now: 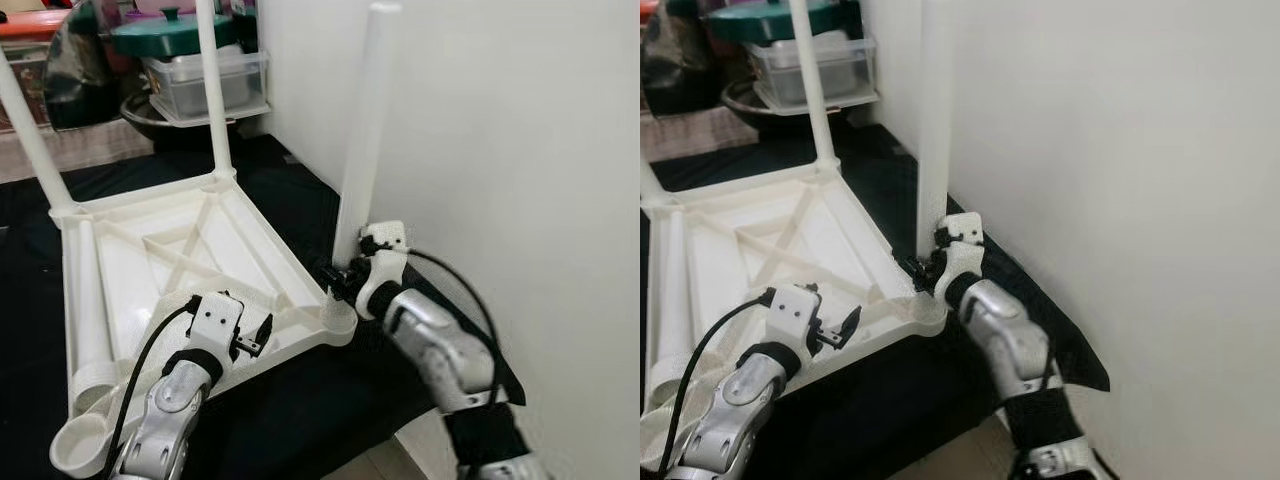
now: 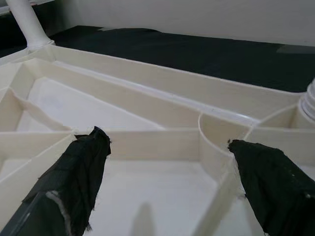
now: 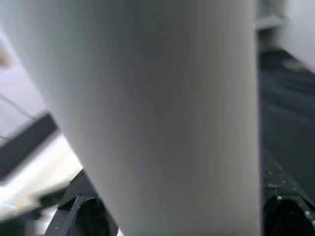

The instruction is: Building children table

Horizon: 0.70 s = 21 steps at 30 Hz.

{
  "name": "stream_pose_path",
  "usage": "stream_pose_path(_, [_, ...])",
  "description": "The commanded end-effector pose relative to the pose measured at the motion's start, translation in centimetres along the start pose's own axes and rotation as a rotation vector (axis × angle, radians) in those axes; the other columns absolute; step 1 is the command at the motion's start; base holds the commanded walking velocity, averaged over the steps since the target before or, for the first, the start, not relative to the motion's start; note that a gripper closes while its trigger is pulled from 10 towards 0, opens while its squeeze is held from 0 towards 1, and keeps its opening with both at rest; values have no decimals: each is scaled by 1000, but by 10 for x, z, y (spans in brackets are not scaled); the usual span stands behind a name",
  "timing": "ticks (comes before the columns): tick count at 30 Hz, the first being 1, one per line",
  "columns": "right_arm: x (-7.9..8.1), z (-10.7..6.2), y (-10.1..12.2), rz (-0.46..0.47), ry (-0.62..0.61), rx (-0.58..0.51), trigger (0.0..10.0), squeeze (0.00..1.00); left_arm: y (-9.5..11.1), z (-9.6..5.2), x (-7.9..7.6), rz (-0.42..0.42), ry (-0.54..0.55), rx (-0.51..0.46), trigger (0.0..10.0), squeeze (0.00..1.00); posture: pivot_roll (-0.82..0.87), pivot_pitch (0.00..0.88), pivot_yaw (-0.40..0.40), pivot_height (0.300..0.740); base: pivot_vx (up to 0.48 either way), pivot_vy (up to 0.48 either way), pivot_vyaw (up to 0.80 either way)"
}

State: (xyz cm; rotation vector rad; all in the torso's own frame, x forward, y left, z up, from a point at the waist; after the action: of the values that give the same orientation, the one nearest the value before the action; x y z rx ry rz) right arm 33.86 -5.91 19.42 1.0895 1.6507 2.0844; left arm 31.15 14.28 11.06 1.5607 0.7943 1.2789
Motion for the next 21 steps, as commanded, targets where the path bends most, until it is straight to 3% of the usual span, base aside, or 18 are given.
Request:
stream_pose_path(1, [48,-4,2,-30,369,57,10000,0,-6,-2,3,3,6,17,10000,0,92,0,-56,740,0,0,0])
stream_pose_path(2, [48,-4,2,-30,369,57,10000,0,-6,-2,3,3,6,17,10000,0,92,0,-56,740,0,0,0])
stream_pose_path(3, [59,-12,-2,-67,487,104,10000,0,-6,-2,3,3,10,17,10000,0,95,0,-60,740,0,0,0])
stream_pose_path(4, [59,-12,-2,-67,487,104,10000,0,-6,-2,3,3,10,17,10000,0,95,0,-60,740,0,0,0])
stream_pose_path(6, [69,-21,-16,-103,609,190,10000,0,-6,-1,2,0,20,15,10000,0,106,0,-72,740,0,0,0])
stream_pose_path(8, [71,-22,-22,-104,626,209,10000,0,-6,-2,2,-2,24,14,10000,0,108,0,-72,740,0,0,0])
stream_pose_path(9, [69,-18,-28,-106,601,216,2941,0,-5,-3,1,-4,26,12,10000,0,114,0,-75,740,0,0,0])
stream_pose_path(11, [68,-15,-32,-107,582,217,2941,0,-5,-3,1,-4,27,11,10000,0,115,0,-75,740,0,0,0])
stream_pose_path(12, [61,-9,-34,-105,508,204,0,0,-5,-5,1,-3,27,13,10000,0,114,0,-71,740,0,0,0])
stream_pose_path(13, [30,8,-39,-105,252,198,0,0,-7,-6,2,-1,25,17,10000,0,109,0,-67,740,0,0,0])
stream_pose_path(15, [30,8,-39,-105,252,198,0,0,-7,-6,2,-1,25,17,10000,0,109,0,-67,740,0,0,0])
stream_pose_path(16, [20,11,-40,-105,168,198,0,0,-8,-6,2,0,24,18,10000,0,109,0,-67,740,0,0,0])
stream_pose_path(18, [-4,15,-39,-47,-45,170,0,0,-8,-5,3,6,18,20,10000,0,100,0,-57,740,0,0,0])
stream_pose_path(19, [-34,7,-38,-30,-296,138,0,0,-7,-4,2,7,16,18,10000,0,93,0,-51,740,0,0,0])
stream_pose_path(20, [-34,7,-38,-30,-296,138,0,0,-7,-4,2,7,16,18,10000,0,93,0,-51,740,0,0,0])
stream_pose_path(21, [-53,-2,-39,-21,-471,120,0,0,-6,-2,2,7,14,17,10000,0,93,0,-51,740,0,0,0])
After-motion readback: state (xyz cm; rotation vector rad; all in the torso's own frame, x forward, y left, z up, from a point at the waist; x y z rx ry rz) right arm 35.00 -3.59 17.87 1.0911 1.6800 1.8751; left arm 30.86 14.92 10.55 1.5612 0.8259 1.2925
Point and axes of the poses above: a point about 5 cm out from each wrist's last joint towards the gripper, its own z axis pointing out of the wrist towards the gripper, its own y axis along the axis of the wrist's last joint, x = y × z, the point moved 3 cm from there along z, pointing out of the wrist towards the gripper, and after that the axes turned 10 degrees about z, right-handed, at the moved point
